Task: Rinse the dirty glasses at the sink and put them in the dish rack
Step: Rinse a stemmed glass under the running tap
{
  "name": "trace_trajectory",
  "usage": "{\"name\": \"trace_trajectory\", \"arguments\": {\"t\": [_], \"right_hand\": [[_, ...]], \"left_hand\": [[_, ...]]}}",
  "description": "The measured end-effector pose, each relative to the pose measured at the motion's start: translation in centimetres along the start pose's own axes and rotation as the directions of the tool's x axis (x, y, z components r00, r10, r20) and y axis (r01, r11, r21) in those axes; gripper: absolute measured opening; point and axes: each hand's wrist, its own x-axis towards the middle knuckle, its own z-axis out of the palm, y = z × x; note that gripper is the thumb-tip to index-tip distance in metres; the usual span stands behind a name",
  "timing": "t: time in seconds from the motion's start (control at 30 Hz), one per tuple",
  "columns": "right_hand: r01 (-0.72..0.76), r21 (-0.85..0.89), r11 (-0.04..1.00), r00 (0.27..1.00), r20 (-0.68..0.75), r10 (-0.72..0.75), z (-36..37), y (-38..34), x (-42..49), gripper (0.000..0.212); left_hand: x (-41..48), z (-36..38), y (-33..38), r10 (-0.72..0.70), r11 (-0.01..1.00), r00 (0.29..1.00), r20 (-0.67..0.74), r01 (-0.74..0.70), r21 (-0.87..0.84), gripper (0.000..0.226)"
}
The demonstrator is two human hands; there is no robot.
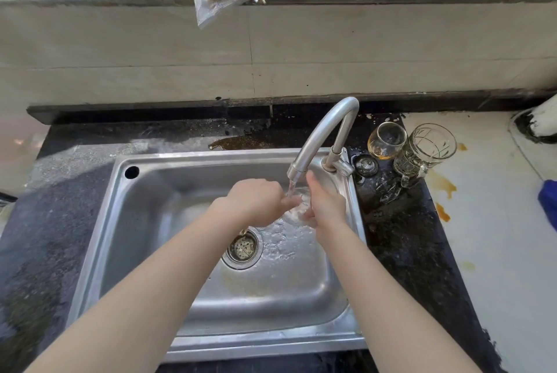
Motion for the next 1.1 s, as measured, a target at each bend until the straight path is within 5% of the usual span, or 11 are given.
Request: {"name": "trace_trajectory", "arguments": {"t": [0.13, 0.23, 0.33, 0.47, 0.6, 0.67, 0.73, 0.93, 1.1], "right_hand": [[-0.258, 0.194, 0.947, 0.966, 0.045, 0.254, -1.1, 1.6, 0.9, 0.032], [-0.364, 0.307, 0.879, 0.931, 0.099, 0.351, -1.4, 2.7, 0.7, 0.029], [-0.436, 0.474, 0.765, 0.896, 0.144, 0.421, -1.6, 3.8, 0.6, 0.034], [-0.473, 0.595, 0.649, 0.866, 0.181, 0.465, -1.3, 4.4, 0.3, 0.034], [-0.453, 0.627, 0.634, 0.879, 0.192, 0.438, -0.6, 4.4, 0.2, 0.037], [-0.432, 0.635, 0.640, 0.891, 0.194, 0.410, -0.4, 4.0, 0.0, 0.034], [-0.407, 0.641, 0.650, 0.901, 0.165, 0.401, -0.3, 3.6, -0.2, 0.037], [-0.334, 0.580, 0.743, 0.931, 0.077, 0.358, 0.1, 2.5, -0.4, 0.035], [-0.248, 0.536, 0.807, 0.961, 0.028, 0.277, 1.0, 2.2, -1.0, 0.026]], "left_hand": [[0.9, -0.4, 0.9, -0.086, 0.990, 0.980, -0.182, 0.064, -0.122, 0.020], [0.9, -0.2, 1.9, -0.177, 0.934, 0.946, -0.270, 0.075, -0.350, 0.027], [1.0, 0.6, 2.7, -0.231, 0.796, 0.921, -0.315, -0.008, -0.606, 0.042], [0.9, 1.3, 3.6, -0.293, 0.674, 0.851, -0.437, -0.140, -0.725, 0.038], [0.7, 1.5, 4.1, -0.388, 0.264, 0.872, -0.300, -0.207, -0.942, 0.028], [0.5, 2.1, 3.9, -0.303, -0.062, 0.933, -0.193, -0.222, -0.973, 0.008], [0.2, 2.5, 3.1, -0.205, -0.200, 0.965, -0.165, -0.206, -0.958, 0.012], [-0.6, 0.1, 1.1, -0.306, 0.270, 0.948, -0.090, -0.005, -0.963, 0.021], [-1.7, -2.0, 0.0, -0.328, 0.613, 0.944, -0.036, 0.184, -0.768, 0.029]]}}
